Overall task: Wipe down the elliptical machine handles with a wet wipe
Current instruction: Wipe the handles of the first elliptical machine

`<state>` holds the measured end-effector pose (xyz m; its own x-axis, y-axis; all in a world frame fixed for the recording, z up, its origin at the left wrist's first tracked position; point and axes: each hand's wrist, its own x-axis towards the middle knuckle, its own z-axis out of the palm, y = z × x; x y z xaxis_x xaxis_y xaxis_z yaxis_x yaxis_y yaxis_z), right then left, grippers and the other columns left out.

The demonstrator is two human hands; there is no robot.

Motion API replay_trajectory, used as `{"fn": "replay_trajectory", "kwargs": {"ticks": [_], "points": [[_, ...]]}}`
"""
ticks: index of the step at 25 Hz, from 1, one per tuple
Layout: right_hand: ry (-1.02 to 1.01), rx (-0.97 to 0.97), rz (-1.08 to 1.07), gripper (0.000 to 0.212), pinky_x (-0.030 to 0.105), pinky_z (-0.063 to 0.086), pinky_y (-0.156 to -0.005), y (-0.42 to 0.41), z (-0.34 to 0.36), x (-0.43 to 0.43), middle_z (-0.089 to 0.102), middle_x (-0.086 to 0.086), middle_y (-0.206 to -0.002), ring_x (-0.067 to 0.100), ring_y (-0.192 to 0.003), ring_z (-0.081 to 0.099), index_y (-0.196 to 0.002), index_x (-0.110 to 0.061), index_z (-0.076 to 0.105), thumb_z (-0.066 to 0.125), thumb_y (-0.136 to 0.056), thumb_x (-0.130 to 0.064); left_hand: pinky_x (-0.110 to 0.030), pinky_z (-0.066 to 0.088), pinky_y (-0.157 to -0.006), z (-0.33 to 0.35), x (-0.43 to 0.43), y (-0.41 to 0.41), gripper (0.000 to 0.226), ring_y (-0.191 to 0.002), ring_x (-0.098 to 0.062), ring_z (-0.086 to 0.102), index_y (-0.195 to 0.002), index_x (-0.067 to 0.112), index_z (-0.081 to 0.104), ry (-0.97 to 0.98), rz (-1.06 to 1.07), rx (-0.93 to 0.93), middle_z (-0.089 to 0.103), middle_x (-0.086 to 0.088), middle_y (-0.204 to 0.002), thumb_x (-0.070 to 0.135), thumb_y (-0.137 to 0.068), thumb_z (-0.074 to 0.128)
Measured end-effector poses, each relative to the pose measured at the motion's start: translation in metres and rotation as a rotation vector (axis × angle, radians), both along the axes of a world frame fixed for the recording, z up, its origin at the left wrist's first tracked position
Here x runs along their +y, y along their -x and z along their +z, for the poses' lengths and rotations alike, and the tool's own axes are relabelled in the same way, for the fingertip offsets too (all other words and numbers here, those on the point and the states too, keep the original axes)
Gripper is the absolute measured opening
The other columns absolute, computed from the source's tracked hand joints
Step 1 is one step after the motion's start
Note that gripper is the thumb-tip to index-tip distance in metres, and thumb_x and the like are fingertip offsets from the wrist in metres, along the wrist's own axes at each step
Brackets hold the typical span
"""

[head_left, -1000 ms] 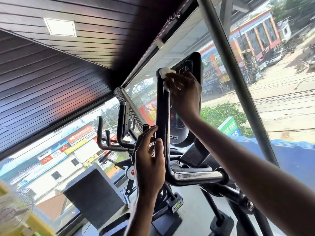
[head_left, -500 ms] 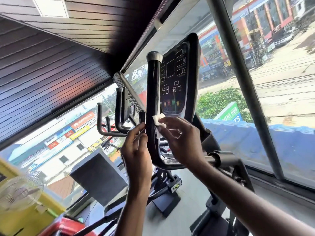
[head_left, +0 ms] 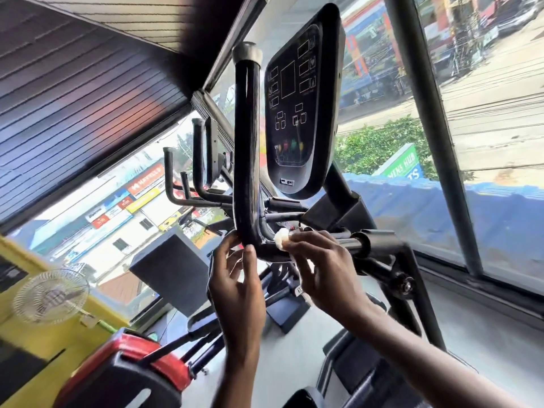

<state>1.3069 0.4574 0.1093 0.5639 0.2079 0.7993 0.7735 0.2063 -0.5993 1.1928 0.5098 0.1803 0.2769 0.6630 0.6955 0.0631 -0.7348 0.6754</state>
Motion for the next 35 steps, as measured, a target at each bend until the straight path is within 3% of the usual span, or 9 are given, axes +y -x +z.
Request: {"fn": "replay_trajectory", "kwargs": {"ticks": [4,8,11,16,19,23,27,32,35], "points": [[-0.014,0.182,-0.019,0.017,0.033,0.059,-0.078,-0.001,0.002,0.004,0.077,-0.006,-0.1,0.013,-0.089,0.072,-0.097,-0.019,0.08,0.068,-0.09,-0.009,-0.011,0.051,-0.083,-0.019,-0.002,-0.006,0.038,-0.11,-0.005,0.064,-0.133,0.014,0.058,-0.02,0.013,-0.029,0.064,0.001,-0.129,0.011,-0.096,0.063],[-0.09,0.073,-0.041,0.018,0.026,0.053,-0.088,0.02,-0.003,0.01,0.074,-0.002,-0.11,0.019,-0.101,0.068,-0.108,-0.016,0.078,0.068,-0.094,-0.011,-0.042,0.055,-0.096,-0.037,0.001,-0.015,0.049,-0.121,-0.013,0.06,-0.139,0.019,0.05,-0.053,0.046,-0.064,0.057,0.007,-0.136,0.013,-0.094,0.066],[-0.066,0.053,-0.123,0.019,0.026,0.053,-0.088,0.0,-0.029,0.011,0.074,0.002,-0.111,0.021,-0.099,0.067,-0.11,-0.012,0.077,0.064,-0.096,-0.012,-0.03,0.055,-0.096,-0.044,-0.004,-0.023,0.056,-0.117,-0.003,0.059,-0.145,0.017,0.045,-0.037,0.029,-0.105,0.053,0.002,-0.14,0.012,-0.094,0.067],[0.119,0.164,-0.298,0.022,0.029,0.053,-0.087,-0.056,-0.083,0.006,0.076,0.006,-0.108,0.027,-0.096,0.07,-0.108,-0.01,0.077,0.069,-0.089,-0.003,-0.019,0.053,-0.092,-0.049,-0.006,-0.033,0.059,-0.114,-0.011,0.062,-0.148,0.013,0.041,-0.026,-0.016,-0.178,0.05,-0.004,-0.142,0.013,-0.093,0.064],[0.167,0.244,-0.335,0.025,0.028,0.052,-0.088,-0.072,-0.088,0.004,0.077,0.007,-0.106,0.029,-0.1,0.071,-0.105,-0.011,0.078,0.069,-0.085,0.001,-0.019,0.053,-0.092,-0.051,-0.006,-0.034,0.059,-0.114,-0.016,0.062,-0.148,0.01,0.04,-0.038,-0.032,-0.203,0.048,0.003,-0.14,0.006,-0.094,0.063],[0.07,0.189,-0.291,0.021,0.025,0.052,-0.088,-0.051,-0.085,0.012,0.075,0.003,-0.108,0.016,-0.099,0.067,-0.109,-0.011,0.077,0.069,-0.09,-0.005,-0.02,0.053,-0.093,-0.053,-0.003,-0.036,0.06,-0.114,-0.022,0.062,-0.148,0.008,0.04,-0.042,-0.067,-0.217,0.047,-0.006,-0.144,0.012,-0.093,0.063],[0.16,0.241,-0.397,0.028,0.033,0.055,-0.088,-0.076,-0.105,0.008,0.076,0.007,-0.109,0.028,-0.098,0.071,-0.11,-0.011,0.076,0.071,-0.086,0.002,-0.02,0.054,-0.092,-0.054,0.004,-0.03,0.06,-0.114,-0.026,0.063,-0.146,0.008,0.042,-0.075,-0.102,-0.211,0.048,-0.01,-0.141,0.009,-0.092,0.067],[0.102,0.22,-0.382,0.022,0.02,0.048,-0.094,-0.049,-0.093,0.019,0.075,0.003,-0.112,0.018,-0.102,0.068,-0.111,-0.011,0.077,0.068,-0.091,-0.006,-0.028,0.057,-0.09,-0.054,0.01,-0.028,0.059,-0.108,-0.023,0.065,-0.145,0.01,0.044,-0.062,-0.118,-0.224,0.051,0.003,-0.133,0.012,-0.091,0.069],[0.113,0.291,-0.449,0.028,0.018,0.043,-0.091,-0.048,-0.09,0.018,0.076,0.006,-0.109,0.025,-0.098,0.071,-0.11,-0.01,0.076,0.07,-0.085,0.002,-0.034,0.059,-0.09,-0.053,0.014,-0.026,0.061,-0.111,-0.015,0.063,-0.145,0.008,0.044,-0.053,-0.161,-0.24,0.05,0.009,-0.134,0.007,-0.09,0.071]]}}
